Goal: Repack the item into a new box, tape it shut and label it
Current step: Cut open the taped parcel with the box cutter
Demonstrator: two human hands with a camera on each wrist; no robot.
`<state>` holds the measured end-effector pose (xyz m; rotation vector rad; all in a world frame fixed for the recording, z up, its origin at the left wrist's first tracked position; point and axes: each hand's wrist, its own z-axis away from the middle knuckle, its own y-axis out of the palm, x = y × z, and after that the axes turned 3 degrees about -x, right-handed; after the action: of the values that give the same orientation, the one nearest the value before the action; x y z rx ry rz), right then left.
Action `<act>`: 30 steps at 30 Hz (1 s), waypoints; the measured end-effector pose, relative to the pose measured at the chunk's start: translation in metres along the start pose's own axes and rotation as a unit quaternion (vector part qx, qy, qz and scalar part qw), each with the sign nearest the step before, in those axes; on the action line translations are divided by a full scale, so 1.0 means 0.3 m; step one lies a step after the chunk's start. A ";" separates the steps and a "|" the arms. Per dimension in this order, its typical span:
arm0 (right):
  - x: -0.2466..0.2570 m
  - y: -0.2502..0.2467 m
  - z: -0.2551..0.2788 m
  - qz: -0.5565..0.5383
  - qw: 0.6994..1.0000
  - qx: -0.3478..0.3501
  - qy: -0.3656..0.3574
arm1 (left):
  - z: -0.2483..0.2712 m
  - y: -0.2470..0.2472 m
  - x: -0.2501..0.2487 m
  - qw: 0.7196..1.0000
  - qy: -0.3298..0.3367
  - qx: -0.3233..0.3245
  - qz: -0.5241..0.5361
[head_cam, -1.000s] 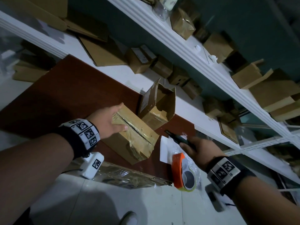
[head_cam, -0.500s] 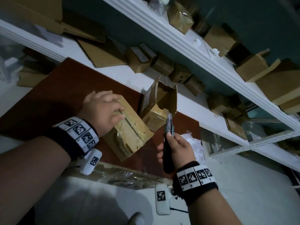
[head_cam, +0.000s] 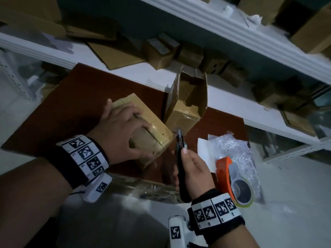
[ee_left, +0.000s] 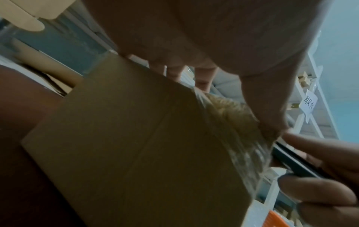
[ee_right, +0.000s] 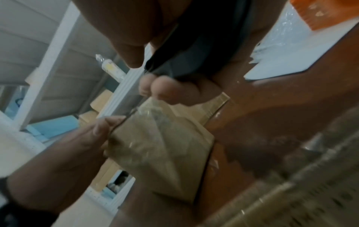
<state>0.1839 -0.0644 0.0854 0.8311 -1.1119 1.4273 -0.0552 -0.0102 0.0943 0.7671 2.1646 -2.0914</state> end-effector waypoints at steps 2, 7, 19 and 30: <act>0.001 -0.014 -0.013 -0.003 1.000 -0.007 0.000 | -0.008 0.004 -0.007 0.999 -0.005 -0.029 0.013; 0.001 -0.038 -0.034 0.006 1.000 -0.007 0.005 | -0.050 0.048 -0.003 0.991 0.005 -0.104 0.089; 0.001 -0.015 -0.037 -0.006 1.000 -0.019 -0.010 | -0.068 0.091 0.042 0.980 0.059 -0.117 0.153; -0.009 -0.029 -0.029 0.170 0.979 -0.051 -0.095 | -0.047 0.097 0.065 0.978 0.079 -0.100 0.168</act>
<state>0.1937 -0.0573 0.0816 0.7391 -1.5178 1.5773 -0.0572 0.0084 0.0614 1.2124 2.0940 -1.6736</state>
